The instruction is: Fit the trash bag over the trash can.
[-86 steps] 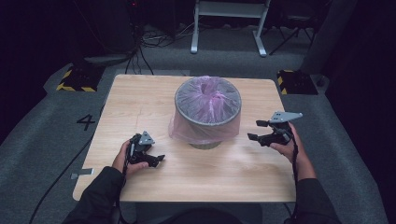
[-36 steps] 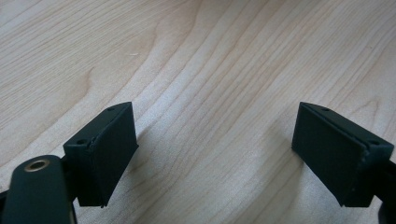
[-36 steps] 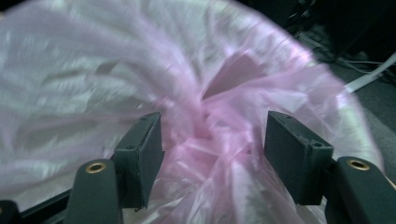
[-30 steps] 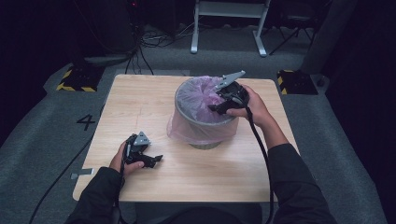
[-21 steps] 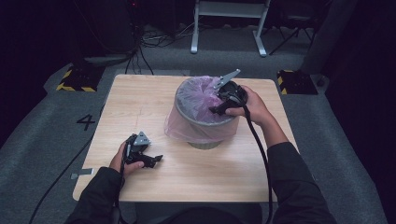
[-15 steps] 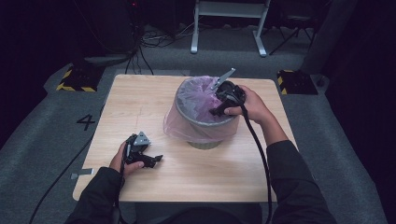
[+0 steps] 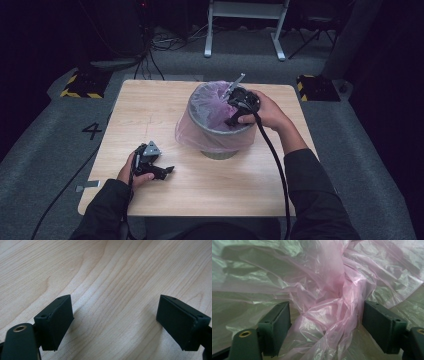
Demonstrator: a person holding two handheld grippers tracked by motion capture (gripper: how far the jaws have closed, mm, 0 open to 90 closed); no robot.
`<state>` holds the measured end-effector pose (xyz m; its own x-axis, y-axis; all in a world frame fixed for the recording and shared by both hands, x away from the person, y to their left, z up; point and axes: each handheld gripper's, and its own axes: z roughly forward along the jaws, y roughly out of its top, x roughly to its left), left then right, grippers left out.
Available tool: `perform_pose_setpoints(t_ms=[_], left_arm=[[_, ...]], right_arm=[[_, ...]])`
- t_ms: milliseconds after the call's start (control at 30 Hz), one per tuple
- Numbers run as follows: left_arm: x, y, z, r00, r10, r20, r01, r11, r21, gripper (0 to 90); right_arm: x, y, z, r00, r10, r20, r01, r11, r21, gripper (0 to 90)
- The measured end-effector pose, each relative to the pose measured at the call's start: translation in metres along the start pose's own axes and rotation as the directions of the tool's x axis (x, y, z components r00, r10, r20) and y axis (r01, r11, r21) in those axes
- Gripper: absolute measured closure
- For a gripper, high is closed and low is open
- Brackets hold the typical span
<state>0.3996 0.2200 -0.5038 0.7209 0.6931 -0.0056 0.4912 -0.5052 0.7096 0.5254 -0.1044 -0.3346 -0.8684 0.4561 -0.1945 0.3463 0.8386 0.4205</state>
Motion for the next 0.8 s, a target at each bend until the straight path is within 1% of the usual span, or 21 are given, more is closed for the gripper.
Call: perform_pose_setpoints(t_ms=[133, 233, 267, 300, 333, 367, 400, 467, 500, 533, 600, 633, 667, 700, 767, 800], left_arm=[[0.000, 0.000, 0.000, 1.0000, 0.000, -0.001, 0.000, 1.0000, -0.001, 13.8], [0.000, 0.000, 0.000, 1.0000, 0.000, -0.001, 0.000, 1.0000, -0.001, 13.8], [0.000, 0.000, 0.000, 1.0000, -0.001, -0.001, 0.001, 1.0000, -0.001, 13.9], [0.000, 0.000, 0.000, 1.0000, -0.001, -0.001, 0.001, 1.0000, -0.001, 13.8], [0.000, 0.000, 0.000, 1.0000, 0.000, -0.001, 0.000, 1.0000, -0.001, 13.8], [0.000, 0.000, 0.000, 1.0000, 0.000, -0.001, 0.000, 1.0000, -0.001, 13.8], [0.000, 0.000, 0.000, 1.0000, 0.000, -0.001, 0.000, 1.0000, -0.001, 13.8], [0.000, 0.000, 0.000, 1.0000, 0.000, 0.000, 0.000, 1.0000, -0.001, 13.8], [0.000, 0.000, 0.000, 1.0000, 0.000, 0.000, 0.000, 1.0000, -0.001, 13.8], [0.000, 0.000, 0.000, 1.0000, -0.001, -0.001, 0.001, 1.0000, -0.001, 13.8], [0.000, 0.000, 0.000, 1.0000, 0.000, -0.001, 0.000, 1.0000, -0.001, 13.8], [0.000, 0.000, 0.000, 1.0000, 0.000, -0.001, 0.000, 1.0000, -0.001, 13.8], [0.000, 0.000, 0.000, 1.0000, 0.000, -0.001, 0.000, 1.0000, -0.001, 13.8], [0.000, 0.000, 0.000, 1.0000, 0.000, -0.001, 0.000, 1.0000, -0.001, 13.8], [0.000, 0.000, 0.000, 1.0000, -0.002, -0.001, 0.002, 1.0000, -0.002, 13.8], [0.000, 0.000, 0.000, 1.0000, -0.001, -0.001, 0.001, 1.0000, -0.001, 13.8]], right_arm=[[0.001, 0.001, 0.000, 0.9999, 0.008, 0.010, -0.008, 1.000, 0.006, 23.0], [0.001, -0.001, -0.001, 0.9994, 0.026, 0.023, -0.026, 0.999, -0.024, 23.0], [0.002, -0.002, -0.002, 0.9991, 0.033, 0.026, -0.032, 0.999, -0.042, 22.9], [0.002, -0.002, -0.002, 0.9991, 0.033, 0.026, -0.032, 0.999, -0.042, 22.9], [0.002, -0.004, -0.005, 0.9978, 0.053, 0.038, -0.050, 0.995, -0.089, 22.4], [0.002, -0.004, -0.005, 0.9978, 0.053, 0.038, -0.050, 0.995, -0.089, 22.4], [0.003, -0.007, -0.007, 0.9966, 0.060, 0.056, -0.052, 0.989, -0.138, 22.3], [0.003, -0.011, -0.010, 0.9948, 0.084, 0.057, -0.072, 0.979, -0.192, 22.2], [0.003, -0.011, -0.010, 0.9948, 0.084, 0.057, -0.072, 0.979, -0.192, 22.2], [0.003, -0.016, -0.015, 0.9929, 0.108, 0.050, -0.093, 0.967, -0.238, 21.8], [0.002, -0.020, -0.019, 0.9908, 0.126, 0.049, -0.108, 0.954, -0.279, 21.7], [0.001, -0.023, -0.022, 0.9893, 0.140, 0.042, -0.120, 0.942, -0.313, 21.7], [0.001, -0.026, -0.025, 0.9868, 0.158, 0.037, -0.135, 0.928, -0.348, 21.7], [0.000, -0.030, -0.030, 0.9851, 0.168, 0.034, -0.142, 0.910, -0.391, 21.7], [-0.001, -0.036, -0.037, 0.9835, 0.178, 0.030, -0.147, 0.885, -0.442, 21.5], [-0.001, -0.039, -0.040, 0.9804, 0.194, 0.032, -0.157, 0.870, -0.468, 21.2]])
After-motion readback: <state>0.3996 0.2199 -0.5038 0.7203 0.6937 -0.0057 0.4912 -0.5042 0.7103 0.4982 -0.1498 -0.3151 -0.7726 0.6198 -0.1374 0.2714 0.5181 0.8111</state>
